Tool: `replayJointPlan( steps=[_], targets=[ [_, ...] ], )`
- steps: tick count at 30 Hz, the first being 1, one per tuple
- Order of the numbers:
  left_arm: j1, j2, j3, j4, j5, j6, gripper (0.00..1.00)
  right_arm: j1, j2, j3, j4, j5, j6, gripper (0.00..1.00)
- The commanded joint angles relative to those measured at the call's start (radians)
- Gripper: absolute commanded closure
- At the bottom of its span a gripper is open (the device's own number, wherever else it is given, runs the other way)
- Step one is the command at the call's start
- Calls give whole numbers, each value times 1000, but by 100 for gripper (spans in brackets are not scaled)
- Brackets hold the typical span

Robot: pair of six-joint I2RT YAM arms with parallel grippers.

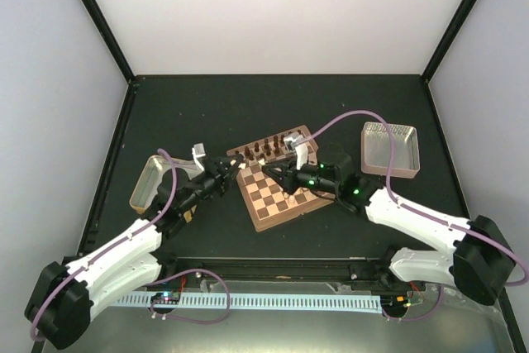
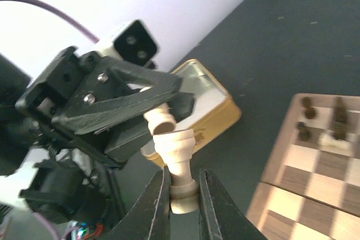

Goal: Set up the chess pieces on the board
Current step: Place the chess piece on the chessboard.

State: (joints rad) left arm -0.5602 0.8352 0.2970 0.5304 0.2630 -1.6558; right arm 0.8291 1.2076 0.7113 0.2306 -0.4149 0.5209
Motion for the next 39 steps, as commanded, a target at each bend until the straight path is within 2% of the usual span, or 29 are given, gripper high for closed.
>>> replayJointPlan(
  steps=[1, 4, 6, 12, 17, 26, 39],
  targets=[
    [7, -22, 112, -309, -37, 373, 98, -1, -72, -32, -141, 278, -23, 94],
    [-57, 41, 208, -498, -108, 638, 98, -1, -101, -55, -217, 401, 1, 95],
    [-122, 94, 214, -512, -164, 762, 99, -2, -120, -68, -251, 470, 28, 94],
    [-321, 255, 160, -439, -302, 961, 99, -6, -215, -104, -353, 714, 144, 94],
    [-440, 317, 114, -304, -405, 1108, 98, -10, -310, -141, -387, 819, 195, 93],
    [-505, 502, 105, -127, -463, 1217, 95, -15, -342, -152, -417, 831, 209, 92],
    [-515, 593, 90, -40, -433, 1215, 90, -17, -333, -153, -406, 818, 208, 92]
  ],
)
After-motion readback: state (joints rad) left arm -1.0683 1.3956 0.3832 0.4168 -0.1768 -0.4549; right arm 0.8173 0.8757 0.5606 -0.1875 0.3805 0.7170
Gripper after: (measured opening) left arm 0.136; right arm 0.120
